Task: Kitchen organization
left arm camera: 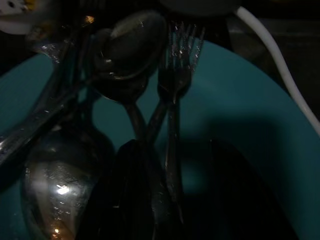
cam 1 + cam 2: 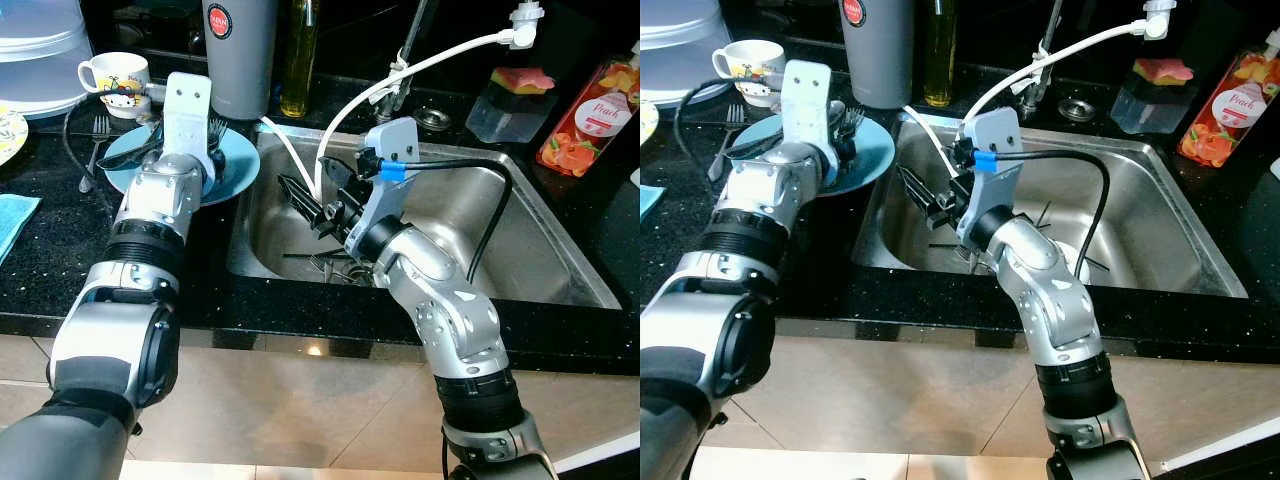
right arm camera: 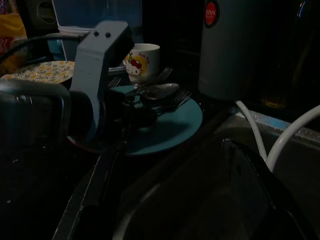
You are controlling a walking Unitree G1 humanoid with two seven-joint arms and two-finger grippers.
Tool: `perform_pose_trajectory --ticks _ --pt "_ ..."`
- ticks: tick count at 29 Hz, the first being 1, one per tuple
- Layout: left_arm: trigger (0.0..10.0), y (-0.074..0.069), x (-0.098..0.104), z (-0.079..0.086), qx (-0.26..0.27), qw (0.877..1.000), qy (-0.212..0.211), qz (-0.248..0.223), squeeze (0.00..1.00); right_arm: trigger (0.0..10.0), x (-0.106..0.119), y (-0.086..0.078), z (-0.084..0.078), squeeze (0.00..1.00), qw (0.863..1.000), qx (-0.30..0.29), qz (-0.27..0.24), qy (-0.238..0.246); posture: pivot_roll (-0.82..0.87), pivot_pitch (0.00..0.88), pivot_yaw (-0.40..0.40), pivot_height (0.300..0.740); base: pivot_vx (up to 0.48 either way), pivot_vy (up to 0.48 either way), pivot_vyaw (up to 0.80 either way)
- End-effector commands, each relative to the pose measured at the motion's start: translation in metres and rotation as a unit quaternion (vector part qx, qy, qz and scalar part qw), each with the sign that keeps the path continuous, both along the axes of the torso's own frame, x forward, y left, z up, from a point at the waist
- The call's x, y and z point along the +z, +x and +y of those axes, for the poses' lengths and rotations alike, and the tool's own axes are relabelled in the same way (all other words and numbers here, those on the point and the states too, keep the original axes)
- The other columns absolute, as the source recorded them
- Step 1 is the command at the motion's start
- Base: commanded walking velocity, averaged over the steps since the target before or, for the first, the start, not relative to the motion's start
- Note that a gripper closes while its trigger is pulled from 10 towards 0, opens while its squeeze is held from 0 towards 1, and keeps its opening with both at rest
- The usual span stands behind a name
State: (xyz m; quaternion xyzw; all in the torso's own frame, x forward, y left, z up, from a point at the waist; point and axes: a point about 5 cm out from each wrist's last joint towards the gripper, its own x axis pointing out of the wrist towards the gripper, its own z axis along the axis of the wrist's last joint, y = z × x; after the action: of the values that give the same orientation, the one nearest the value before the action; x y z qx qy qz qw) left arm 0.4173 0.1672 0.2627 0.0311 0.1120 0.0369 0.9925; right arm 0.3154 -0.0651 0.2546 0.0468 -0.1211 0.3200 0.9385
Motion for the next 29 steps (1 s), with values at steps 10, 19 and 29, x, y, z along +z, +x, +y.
perform_pose_trajectory --ticks 10,19,29 --pt "10.0 -0.011 0.056 -0.037 -0.071 0.957 0.167 -0.226 0.00 10.0 0.009 0.008 -0.023 0.00 0.996 -0.083 -0.028 0.018 0.20 0.047 -0.087 0.740 0.000 0.000 0.00" --pt "10.0 -0.071 0.080 -0.094 -0.205 0.897 0.174 -0.352 0.00 10.0 0.007 0.010 -0.096 0.00 0.951 -0.305 -0.048 0.017 0.21 0.047 -0.076 0.740 0.000 0.000 0.00" --pt "10.0 -0.104 0.006 -0.097 -0.226 0.915 0.061 -0.329 0.00 10.0 -0.020 -0.002 -0.146 0.00 0.912 -0.410 -0.008 -0.002 0.19 0.052 -0.072 0.740 0.000 0.000 0.00"
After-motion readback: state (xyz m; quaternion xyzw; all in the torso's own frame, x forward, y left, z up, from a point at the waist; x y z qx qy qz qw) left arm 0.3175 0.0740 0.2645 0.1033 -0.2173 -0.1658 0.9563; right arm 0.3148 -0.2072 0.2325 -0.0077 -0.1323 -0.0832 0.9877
